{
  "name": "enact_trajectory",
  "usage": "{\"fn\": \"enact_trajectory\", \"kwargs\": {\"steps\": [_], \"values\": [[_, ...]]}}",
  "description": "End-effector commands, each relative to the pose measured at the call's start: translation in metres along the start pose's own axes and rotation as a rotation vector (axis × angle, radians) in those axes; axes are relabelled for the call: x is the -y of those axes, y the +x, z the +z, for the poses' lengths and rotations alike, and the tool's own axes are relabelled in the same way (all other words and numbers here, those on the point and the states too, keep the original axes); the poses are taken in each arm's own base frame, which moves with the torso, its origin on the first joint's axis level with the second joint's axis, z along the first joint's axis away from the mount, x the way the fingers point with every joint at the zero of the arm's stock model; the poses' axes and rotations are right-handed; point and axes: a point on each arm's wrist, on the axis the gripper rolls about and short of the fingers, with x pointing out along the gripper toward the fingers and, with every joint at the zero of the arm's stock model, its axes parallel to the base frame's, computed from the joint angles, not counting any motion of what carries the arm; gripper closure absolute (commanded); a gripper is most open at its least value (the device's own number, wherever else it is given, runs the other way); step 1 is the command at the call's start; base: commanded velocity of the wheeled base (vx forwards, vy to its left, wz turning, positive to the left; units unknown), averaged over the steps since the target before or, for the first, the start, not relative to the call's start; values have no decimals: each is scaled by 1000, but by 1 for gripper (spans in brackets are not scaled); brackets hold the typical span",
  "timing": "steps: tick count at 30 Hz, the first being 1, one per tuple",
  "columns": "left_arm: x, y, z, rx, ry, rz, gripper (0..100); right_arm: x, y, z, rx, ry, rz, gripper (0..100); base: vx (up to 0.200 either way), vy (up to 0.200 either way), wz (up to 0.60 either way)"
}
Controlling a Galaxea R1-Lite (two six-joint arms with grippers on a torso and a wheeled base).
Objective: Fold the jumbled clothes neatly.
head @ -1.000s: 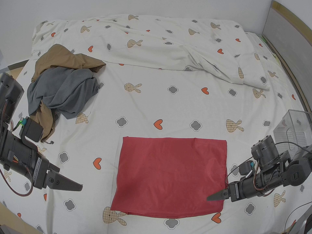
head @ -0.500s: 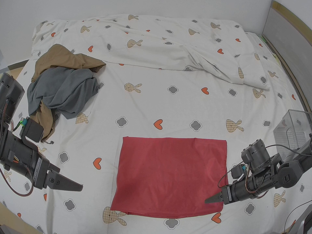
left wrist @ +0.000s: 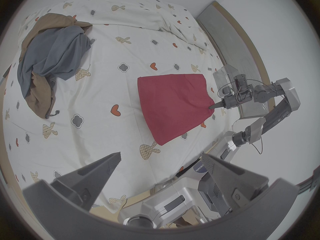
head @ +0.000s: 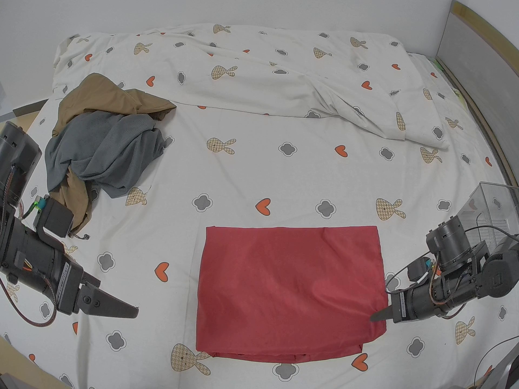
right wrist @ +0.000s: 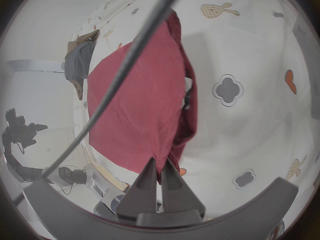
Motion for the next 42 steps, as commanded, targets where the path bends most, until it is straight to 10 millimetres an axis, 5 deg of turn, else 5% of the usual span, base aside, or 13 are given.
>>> {"fn": "enact_trajectory", "kwargs": {"steps": [1,16,17,23,33,42], "values": [[-1,3,1,-7,0,-1,0,-1,-22,5,43,13,-4,100,0,0,0],[0,4,5,-7,1,-3,0,-10,-5,-1,-42,-21,-4,100,0,0,0],[0,4,5,-7,1,-3,0,-10,-5,0,-41,-22,-4,0,0,0,0],[2,-1,1,40,19,-4,0,-6,-14,4,1,-4,-6,0,0,0,0],[2,5,-35,331,238,8,0,10,-72,13,224,55,94,0,0,0,0],[24,-60,-39,687,94,-78,0,1,-125,12,428,-76,354,0,0,0,0]]}}
